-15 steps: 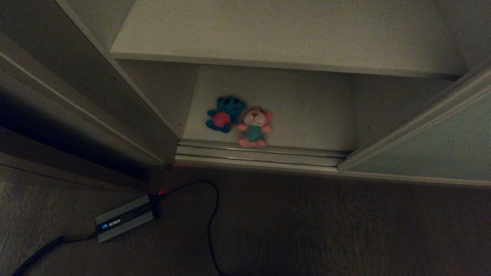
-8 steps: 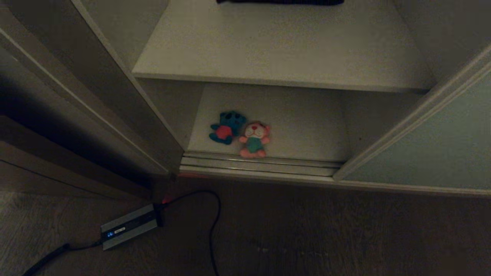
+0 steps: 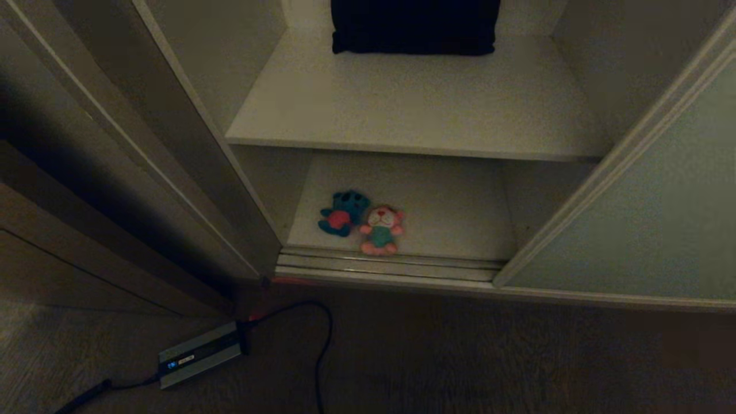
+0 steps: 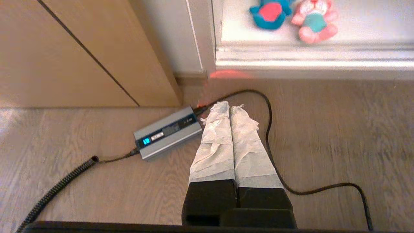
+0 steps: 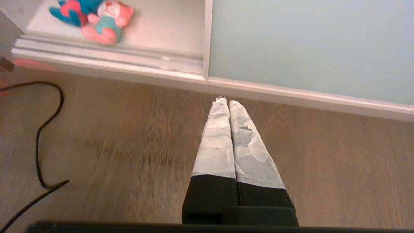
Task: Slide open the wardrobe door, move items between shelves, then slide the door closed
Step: Close the door
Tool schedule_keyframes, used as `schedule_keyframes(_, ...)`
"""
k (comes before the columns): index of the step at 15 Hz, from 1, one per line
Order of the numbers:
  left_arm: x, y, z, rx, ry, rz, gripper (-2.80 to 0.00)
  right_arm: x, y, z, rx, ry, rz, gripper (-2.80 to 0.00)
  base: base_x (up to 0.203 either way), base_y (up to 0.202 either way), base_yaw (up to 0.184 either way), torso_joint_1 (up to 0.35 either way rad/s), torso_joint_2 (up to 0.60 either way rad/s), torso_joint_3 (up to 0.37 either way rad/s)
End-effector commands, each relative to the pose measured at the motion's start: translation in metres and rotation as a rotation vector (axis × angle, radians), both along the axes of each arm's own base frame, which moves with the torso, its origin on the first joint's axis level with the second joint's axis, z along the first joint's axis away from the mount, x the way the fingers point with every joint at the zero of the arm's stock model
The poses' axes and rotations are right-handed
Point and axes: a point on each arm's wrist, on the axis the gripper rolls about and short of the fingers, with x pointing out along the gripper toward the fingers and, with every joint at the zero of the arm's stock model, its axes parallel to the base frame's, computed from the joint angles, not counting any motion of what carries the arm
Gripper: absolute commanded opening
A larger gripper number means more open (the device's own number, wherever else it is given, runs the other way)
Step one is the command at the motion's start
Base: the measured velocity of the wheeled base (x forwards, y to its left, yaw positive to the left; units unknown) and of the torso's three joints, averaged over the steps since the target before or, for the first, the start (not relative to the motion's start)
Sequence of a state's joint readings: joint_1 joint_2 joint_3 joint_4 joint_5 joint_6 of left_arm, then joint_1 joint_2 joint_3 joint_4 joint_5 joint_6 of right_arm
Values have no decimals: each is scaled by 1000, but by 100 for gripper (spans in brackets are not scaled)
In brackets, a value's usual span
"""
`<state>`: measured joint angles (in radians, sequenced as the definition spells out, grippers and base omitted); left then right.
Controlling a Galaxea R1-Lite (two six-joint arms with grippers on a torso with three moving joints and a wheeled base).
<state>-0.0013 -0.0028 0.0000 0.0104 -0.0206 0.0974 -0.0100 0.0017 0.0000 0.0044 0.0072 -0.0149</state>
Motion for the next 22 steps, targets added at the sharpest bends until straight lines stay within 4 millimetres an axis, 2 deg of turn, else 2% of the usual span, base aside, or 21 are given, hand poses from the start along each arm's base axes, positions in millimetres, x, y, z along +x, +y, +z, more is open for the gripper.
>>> schedule_keyframes(1, 0, 0, 0, -1, 3, 0, -280, 0, 0, -1, 0, 3, 0, -280, 0, 0, 0, 2, 7, 198)
schedule_keyframes(4, 0, 0, 0, 4, 4, -3, -280, 0, 0, -1, 0, 5, 1, -280, 0, 0, 0, 1, 1, 153)
schedule_keyframes(22, 0, 0, 0, -5, 2, -1, -280, 0, 0, -1, 0, 3, 1, -280, 0, 0, 0, 1, 1, 12)
